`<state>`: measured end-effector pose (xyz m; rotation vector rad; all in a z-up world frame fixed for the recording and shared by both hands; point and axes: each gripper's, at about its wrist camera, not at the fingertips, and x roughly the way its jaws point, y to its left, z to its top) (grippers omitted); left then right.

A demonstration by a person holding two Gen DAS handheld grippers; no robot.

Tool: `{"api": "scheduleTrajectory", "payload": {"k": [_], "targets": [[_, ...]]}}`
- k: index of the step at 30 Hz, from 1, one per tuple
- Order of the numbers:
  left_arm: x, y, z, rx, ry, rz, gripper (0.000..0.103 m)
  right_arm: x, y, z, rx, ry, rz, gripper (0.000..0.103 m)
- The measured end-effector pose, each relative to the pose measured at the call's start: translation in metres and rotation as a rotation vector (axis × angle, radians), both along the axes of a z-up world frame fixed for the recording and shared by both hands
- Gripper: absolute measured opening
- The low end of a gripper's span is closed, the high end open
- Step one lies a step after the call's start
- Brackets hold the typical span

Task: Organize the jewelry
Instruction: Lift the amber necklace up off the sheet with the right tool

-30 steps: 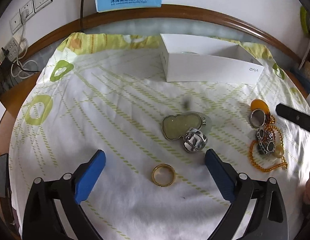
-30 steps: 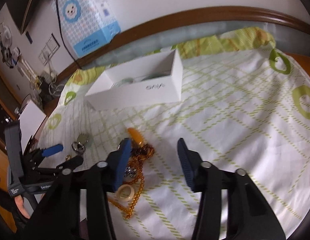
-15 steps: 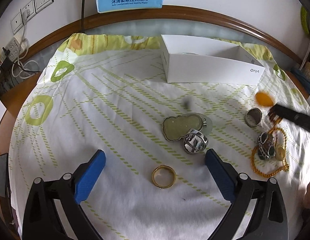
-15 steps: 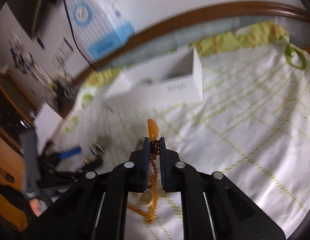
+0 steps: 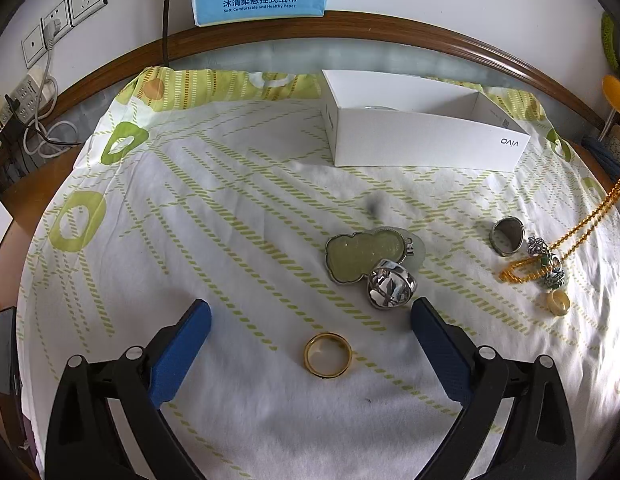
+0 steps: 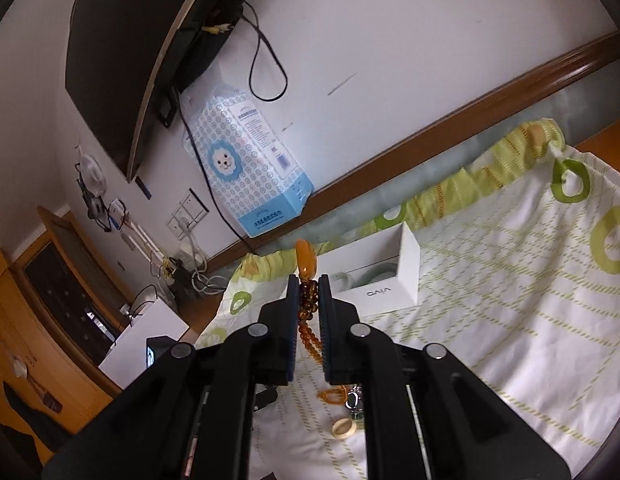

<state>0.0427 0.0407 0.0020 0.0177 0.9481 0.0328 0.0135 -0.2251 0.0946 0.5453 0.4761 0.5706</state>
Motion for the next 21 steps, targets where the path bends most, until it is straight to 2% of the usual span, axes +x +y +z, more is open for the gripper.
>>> {"api": "scheduleTrajectory", "payload": {"k": [2, 6, 8, 10, 16, 19, 21], "targets": [[0.0, 0.0, 0.0, 0.0, 0.0, 0.0, 0.1, -0.005, -0.006, 0.004, 0.029, -0.025, 0.004, 0.009], [0.0, 0.0, 0.0, 0.0, 0.0, 0.0, 0.1, -0.027, -0.024, 0.021, 0.101, -0.15, -0.03, 0.009], [0.0, 0.0, 0.0, 0.0, 0.0, 0.0, 0.1, -0.029, -0.034, 0.022, 0.147, -0.16, -0.031, 0.009], [0.0, 0.0, 0.0, 0.0, -0.001, 0.001, 0.1, -0.025, -0.04, 0.02, 0.183, -0.142, -0.025, 0.009], [0.0, 0.0, 0.0, -0.001, -0.001, 0.001, 0.1, -0.028, -0.034, 0.025, 0.182, -0.154, 0.016, 0.009], [0.0, 0.0, 0.0, -0.001, -0.001, 0.001, 0.1, -0.02, -0.022, 0.021, 0.096, -0.106, 0.006, 0.009], [0.0, 0.0, 0.0, 0.0, -0.001, 0.001, 0.1, -0.007, -0.018, 0.009, 0.044, -0.016, -0.026, 0.009]]}}
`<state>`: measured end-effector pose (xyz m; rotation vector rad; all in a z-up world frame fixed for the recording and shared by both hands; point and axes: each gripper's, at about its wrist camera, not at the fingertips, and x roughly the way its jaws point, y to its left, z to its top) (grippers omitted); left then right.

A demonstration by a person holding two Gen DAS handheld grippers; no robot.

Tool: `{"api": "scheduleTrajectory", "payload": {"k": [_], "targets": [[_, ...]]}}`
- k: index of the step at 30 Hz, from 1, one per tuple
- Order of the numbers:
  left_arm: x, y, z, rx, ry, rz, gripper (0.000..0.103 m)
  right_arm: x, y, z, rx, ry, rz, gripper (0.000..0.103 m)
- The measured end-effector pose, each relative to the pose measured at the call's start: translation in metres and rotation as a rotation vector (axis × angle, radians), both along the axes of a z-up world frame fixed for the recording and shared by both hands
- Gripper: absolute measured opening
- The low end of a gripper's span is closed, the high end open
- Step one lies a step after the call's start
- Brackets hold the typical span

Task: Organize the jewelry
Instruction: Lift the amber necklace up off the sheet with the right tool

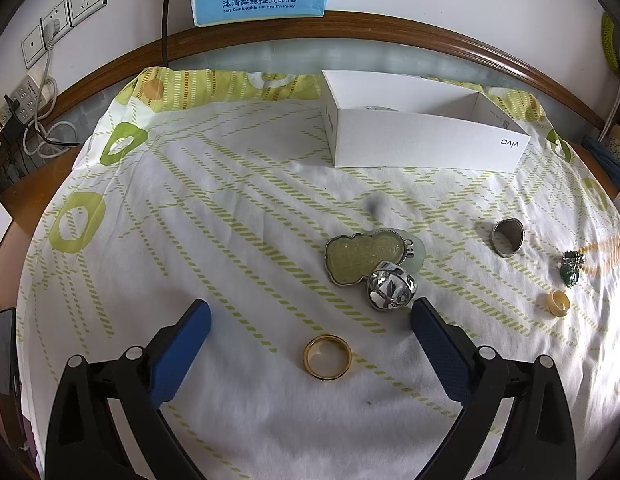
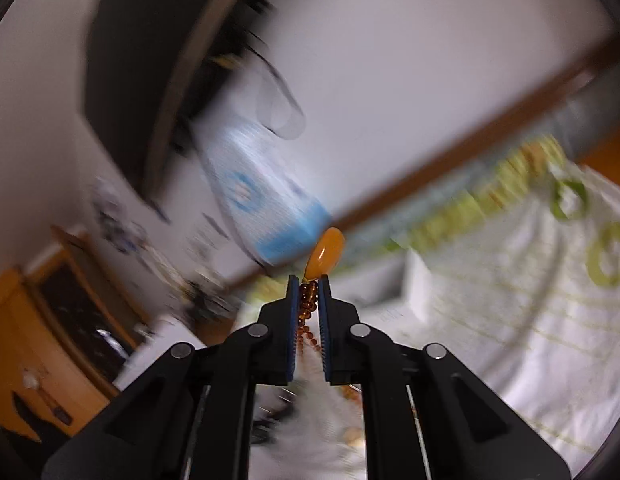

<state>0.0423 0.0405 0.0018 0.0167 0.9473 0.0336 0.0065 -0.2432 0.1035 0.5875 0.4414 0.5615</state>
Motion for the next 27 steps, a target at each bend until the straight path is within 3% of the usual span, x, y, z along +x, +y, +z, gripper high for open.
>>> {"api": "scheduleTrajectory", "payload": {"k": [4, 8, 15, 18, 22, 27], "targets": [[0.0, 0.0, 0.0, 0.0, 0.0, 0.0, 0.1, 0.022, 0.002, -0.028, -0.09, 0.18, -0.061, 0.009], [0.0, 0.0, 0.0, 0.0, 0.0, 0.0, 0.1, 0.024, 0.002, -0.041, -0.176, 0.24, -0.12, 0.009], [0.0, 0.0, 0.0, 0.0, -0.001, 0.0, 0.1, 0.009, -0.029, -0.008, -0.115, 0.124, -0.259, 0.009], [0.0, 0.0, 0.0, 0.0, -0.001, 0.0, 0.1, 0.006, -0.028, 0.022, -0.093, 0.072, -0.196, 0.009], [0.0, 0.0, 0.0, -0.001, -0.001, 0.001, 0.1, -0.007, 0.007, 0.072, -0.159, -0.037, -0.101, 0.009], [-0.001, 0.0, 0.0, -0.001, -0.001, 0.001, 0.1, -0.024, 0.043, 0.107, -0.148, -0.126, 0.026, 0.009]]}}
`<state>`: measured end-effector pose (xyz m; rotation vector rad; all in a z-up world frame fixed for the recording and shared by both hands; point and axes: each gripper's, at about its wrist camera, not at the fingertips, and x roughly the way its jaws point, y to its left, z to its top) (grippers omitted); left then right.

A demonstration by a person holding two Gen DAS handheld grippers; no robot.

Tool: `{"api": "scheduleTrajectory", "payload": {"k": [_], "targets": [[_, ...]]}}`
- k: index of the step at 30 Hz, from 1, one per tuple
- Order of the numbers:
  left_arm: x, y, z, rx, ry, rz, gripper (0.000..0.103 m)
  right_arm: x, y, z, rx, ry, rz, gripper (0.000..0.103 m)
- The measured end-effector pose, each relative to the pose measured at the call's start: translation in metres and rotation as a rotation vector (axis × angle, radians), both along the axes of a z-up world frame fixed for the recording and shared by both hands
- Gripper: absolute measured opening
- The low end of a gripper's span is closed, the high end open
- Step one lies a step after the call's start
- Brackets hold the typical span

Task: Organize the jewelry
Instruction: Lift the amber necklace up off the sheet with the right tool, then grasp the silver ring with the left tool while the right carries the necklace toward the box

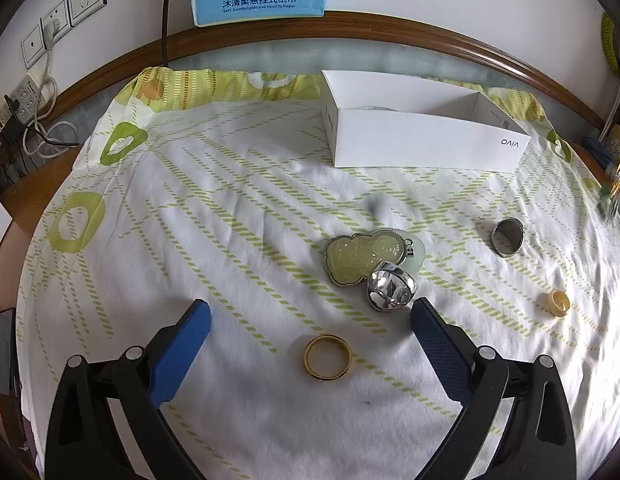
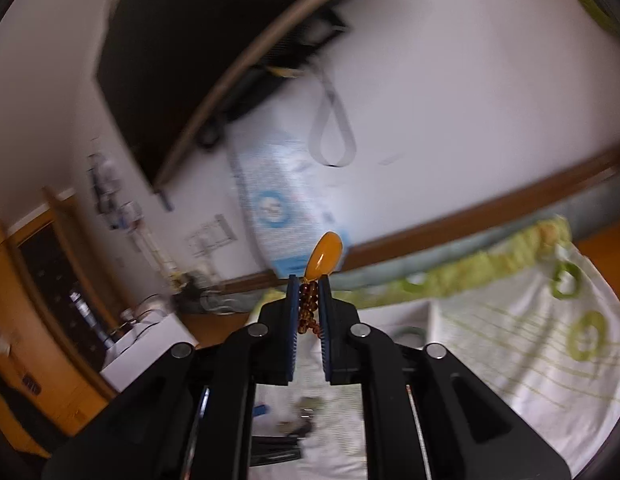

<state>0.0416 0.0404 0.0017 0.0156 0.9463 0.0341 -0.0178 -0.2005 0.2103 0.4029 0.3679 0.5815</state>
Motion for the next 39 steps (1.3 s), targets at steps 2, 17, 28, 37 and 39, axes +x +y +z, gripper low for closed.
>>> {"api": "scheduleTrajectory", "payload": {"k": [2, 17, 28, 37, 39], "targets": [[0.0, 0.0, 0.0, 0.0, 0.0, 0.0, 0.1, -0.007, 0.007, 0.0, -0.022, -0.014, 0.011, 0.009], [0.0, 0.0, 0.0, 0.001, -0.001, -0.002, 0.1, 0.025, -0.006, -0.066, -0.082, 0.154, -0.097, 0.009], [0.002, -0.025, 0.009, 0.012, -0.054, -0.118, 0.046, 0.026, -0.011, -0.096, -0.03, 0.198, -0.086, 0.01], [0.008, -0.033, 0.009, -0.045, -0.057, -0.195, 0.023, 0.031, -0.016, -0.123, -0.046, 0.285, -0.069, 0.018], [0.006, -0.034, 0.009, -0.044, -0.061, -0.199, 0.023, 0.033, -0.018, -0.129, -0.041, 0.304, -0.066, 0.024]]}}
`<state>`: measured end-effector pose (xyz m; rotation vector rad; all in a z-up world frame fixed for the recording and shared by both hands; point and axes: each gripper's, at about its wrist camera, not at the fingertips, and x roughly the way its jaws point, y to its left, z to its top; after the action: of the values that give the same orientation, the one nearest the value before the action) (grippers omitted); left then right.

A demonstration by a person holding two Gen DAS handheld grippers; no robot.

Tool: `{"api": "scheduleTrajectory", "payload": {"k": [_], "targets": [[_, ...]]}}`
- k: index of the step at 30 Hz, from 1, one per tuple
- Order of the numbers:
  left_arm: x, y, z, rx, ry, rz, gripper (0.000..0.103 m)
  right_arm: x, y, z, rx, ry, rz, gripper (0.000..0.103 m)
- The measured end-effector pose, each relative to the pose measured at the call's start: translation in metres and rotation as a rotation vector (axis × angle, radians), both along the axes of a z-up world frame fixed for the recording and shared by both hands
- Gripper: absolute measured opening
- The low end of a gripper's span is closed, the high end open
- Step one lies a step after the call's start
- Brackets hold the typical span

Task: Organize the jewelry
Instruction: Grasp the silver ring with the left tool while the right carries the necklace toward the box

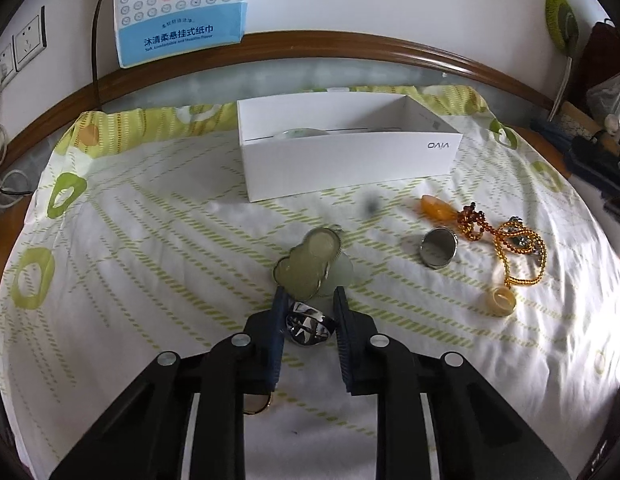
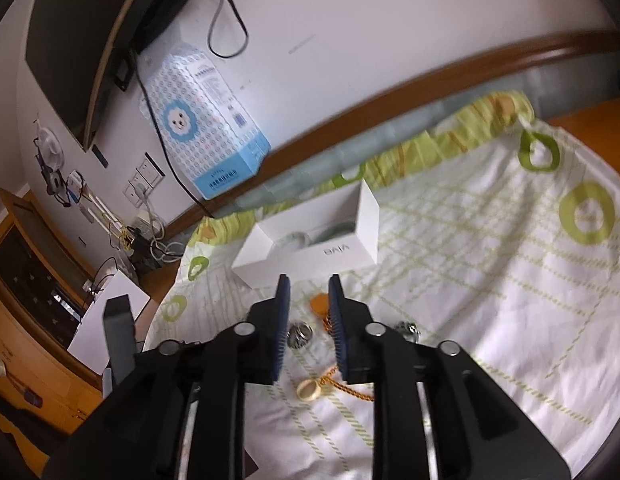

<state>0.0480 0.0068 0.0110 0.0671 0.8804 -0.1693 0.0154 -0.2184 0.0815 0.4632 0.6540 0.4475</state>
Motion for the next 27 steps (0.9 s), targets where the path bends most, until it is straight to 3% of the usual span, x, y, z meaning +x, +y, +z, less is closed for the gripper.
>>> {"api": "scheduleTrajectory", "payload": {"k": [5, 16, 17, 18, 20, 23, 27], "targets": [[-0.009, -0.002, 0.005, 0.001, -0.035, -0.003, 0.023, 0.012, 0.017, -0.011, -0.093, 0.048, 0.045, 0.042], [-0.009, 0.015, 0.013, -0.047, -0.052, 0.044, 0.023, 0.053, 0.067, -0.053, -0.413, 0.165, 0.098, 0.042], [-0.009, 0.015, 0.013, -0.046, -0.052, 0.044, 0.023, 0.051, 0.072, -0.052, -0.458, 0.139, 0.096, 0.039], [-0.009, 0.015, 0.013, -0.046, -0.052, 0.042, 0.023, 0.049, 0.076, -0.052, -0.493, 0.13, 0.099, 0.015], [-0.009, 0.014, 0.013, -0.048, -0.053, 0.037, 0.023, 0.044, 0.077, -0.05, -0.447, 0.115, 0.14, 0.007], [-0.009, 0.016, 0.016, -0.08, -0.053, 0.028, 0.023, 0.034, 0.072, -0.032, -0.386, 0.066, 0.142, 0.007], [-0.007, 0.018, 0.033, -0.098, -0.076, 0.026, 0.023, 0.023, 0.06, 0.019, -0.285, -0.006, 0.152, 0.007]]}}
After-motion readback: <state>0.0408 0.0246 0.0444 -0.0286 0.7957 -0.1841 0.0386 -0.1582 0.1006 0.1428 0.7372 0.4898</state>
